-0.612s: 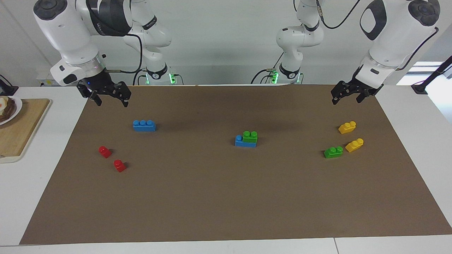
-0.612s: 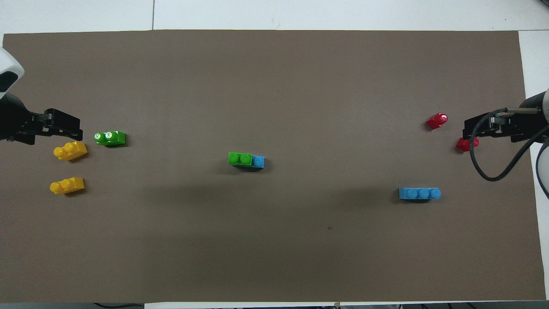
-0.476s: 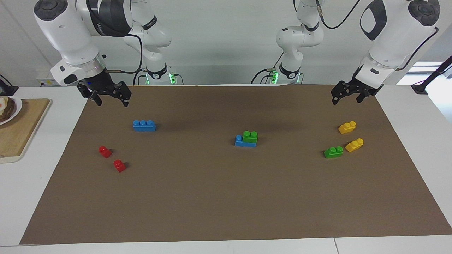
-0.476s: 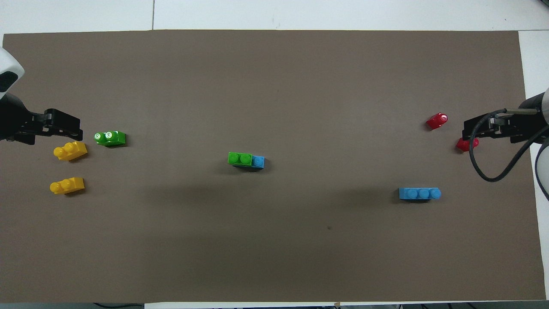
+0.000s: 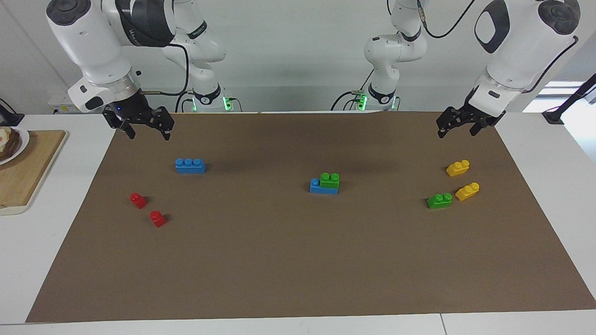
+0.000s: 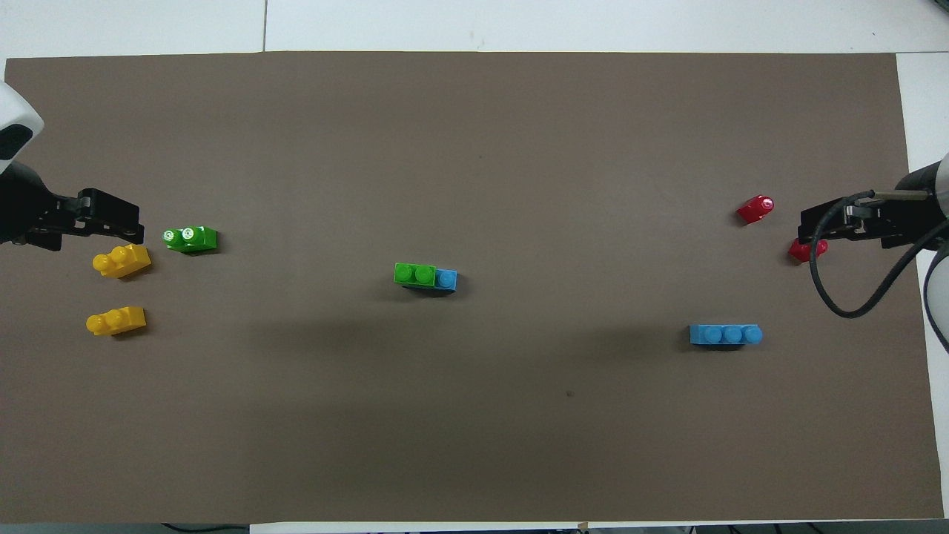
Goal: Remove green block with left arm and hold with right
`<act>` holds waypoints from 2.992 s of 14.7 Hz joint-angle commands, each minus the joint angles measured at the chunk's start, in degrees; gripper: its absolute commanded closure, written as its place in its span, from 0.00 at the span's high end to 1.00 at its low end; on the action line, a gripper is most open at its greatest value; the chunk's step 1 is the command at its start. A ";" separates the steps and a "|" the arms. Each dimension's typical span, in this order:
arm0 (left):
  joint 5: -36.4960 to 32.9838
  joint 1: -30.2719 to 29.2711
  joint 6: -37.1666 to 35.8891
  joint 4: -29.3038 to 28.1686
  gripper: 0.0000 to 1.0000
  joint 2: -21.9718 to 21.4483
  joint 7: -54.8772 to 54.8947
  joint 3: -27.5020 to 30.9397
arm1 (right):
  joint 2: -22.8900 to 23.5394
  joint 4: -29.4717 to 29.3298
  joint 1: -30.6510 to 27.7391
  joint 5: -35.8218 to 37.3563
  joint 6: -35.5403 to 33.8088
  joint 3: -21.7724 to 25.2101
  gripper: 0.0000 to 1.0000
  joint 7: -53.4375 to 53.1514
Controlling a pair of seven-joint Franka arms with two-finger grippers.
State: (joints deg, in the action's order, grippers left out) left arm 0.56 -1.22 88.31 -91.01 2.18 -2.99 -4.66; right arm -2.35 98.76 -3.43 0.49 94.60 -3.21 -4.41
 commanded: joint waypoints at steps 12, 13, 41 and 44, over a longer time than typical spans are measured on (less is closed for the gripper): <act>-1.09 -0.19 1.78 -1.19 1.00 -0.52 -11.07 -1.14 | -1.78 2.75 -0.62 1.09 1.11 -0.65 1.00 0.89; -0.92 0.08 1.87 -1.10 1.00 -0.25 -12.38 -1.14 | -1.78 2.66 -0.53 1.09 1.11 -0.65 1.00 0.89; 3.22 21.87 27.16 -14.78 1.00 6.62 -99.23 -1.05 | 6.99 5.21 6.32 -28.25 9.71 -1.27 0.99 -80.13; 2.78 23.45 29.03 -16.13 1.00 7.57 -101.68 -1.05 | 9.99 6.26 11.41 -31.42 17.17 -1.27 0.99 -86.80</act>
State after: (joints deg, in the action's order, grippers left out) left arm 4.18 20.56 115.05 -103.50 12.00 -101.98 -6.41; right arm 6.37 104.16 5.34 -28.62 107.40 -4.54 -86.78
